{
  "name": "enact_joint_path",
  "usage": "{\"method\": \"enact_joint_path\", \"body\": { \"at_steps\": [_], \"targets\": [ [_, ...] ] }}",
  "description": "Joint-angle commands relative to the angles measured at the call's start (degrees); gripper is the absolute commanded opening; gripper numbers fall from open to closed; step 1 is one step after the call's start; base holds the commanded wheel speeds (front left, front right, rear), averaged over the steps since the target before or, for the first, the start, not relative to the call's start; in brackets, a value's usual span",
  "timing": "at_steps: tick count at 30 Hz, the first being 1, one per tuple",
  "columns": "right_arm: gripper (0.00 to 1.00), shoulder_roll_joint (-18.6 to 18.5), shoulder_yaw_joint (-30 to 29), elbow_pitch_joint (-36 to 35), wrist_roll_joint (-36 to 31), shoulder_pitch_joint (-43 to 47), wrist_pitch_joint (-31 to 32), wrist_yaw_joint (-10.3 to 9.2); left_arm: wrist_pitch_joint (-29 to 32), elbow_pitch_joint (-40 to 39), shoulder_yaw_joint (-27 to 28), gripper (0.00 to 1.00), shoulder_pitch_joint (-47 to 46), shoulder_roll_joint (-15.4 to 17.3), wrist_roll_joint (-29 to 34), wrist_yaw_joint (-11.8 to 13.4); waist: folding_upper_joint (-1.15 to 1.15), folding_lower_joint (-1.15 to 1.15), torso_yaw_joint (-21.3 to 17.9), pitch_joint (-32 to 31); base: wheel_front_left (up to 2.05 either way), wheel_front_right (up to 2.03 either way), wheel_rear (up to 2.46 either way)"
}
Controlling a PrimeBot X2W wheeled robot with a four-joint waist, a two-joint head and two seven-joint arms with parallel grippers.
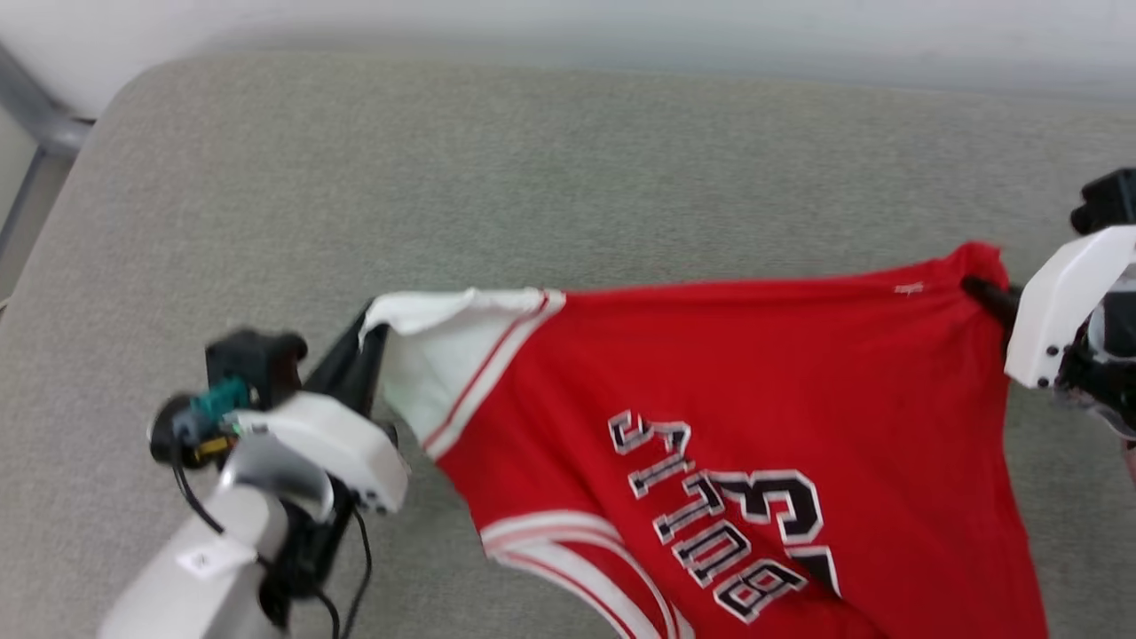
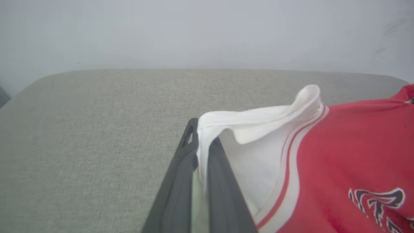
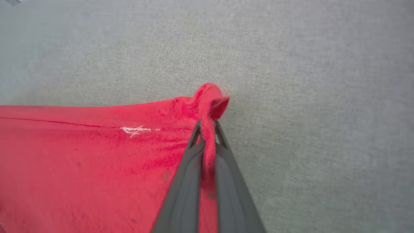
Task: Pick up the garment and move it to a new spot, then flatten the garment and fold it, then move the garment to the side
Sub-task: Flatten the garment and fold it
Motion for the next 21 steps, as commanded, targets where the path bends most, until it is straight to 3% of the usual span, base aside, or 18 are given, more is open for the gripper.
{"method": "enact_joint_path", "body": {
  "at_steps": [1,12,21],
  "targets": [
    [0.00,0.42,-0.87,0.76,-1.00,-1.32,-1.06,-0.10,0.21,0.69,0.50,0.00,-2.31,0.59,0.40,-0.42,0.00,0.00,-1.51,-1.23,0.00,0.00,0.00],
    [0.00,5.75,-7.06,7.13,-10.65,-13.06,-9.71,-0.12,2.98,16.53,3.20,0.00,-25.48,0.75,0.90,-5.17,0.00,0.00,-7.60,-2.41,0.00,0.00,0.00],
    [0.00,9.85,-10.89,9.84,-17.23,-31.02,-18.57,-0.13,2.85,29.15,5.29,0.00,-48.26,1.46,3.13,-6.52,0.00,0.00,-10.63,1.98,0.00,0.00,0.00]
  ]
}}
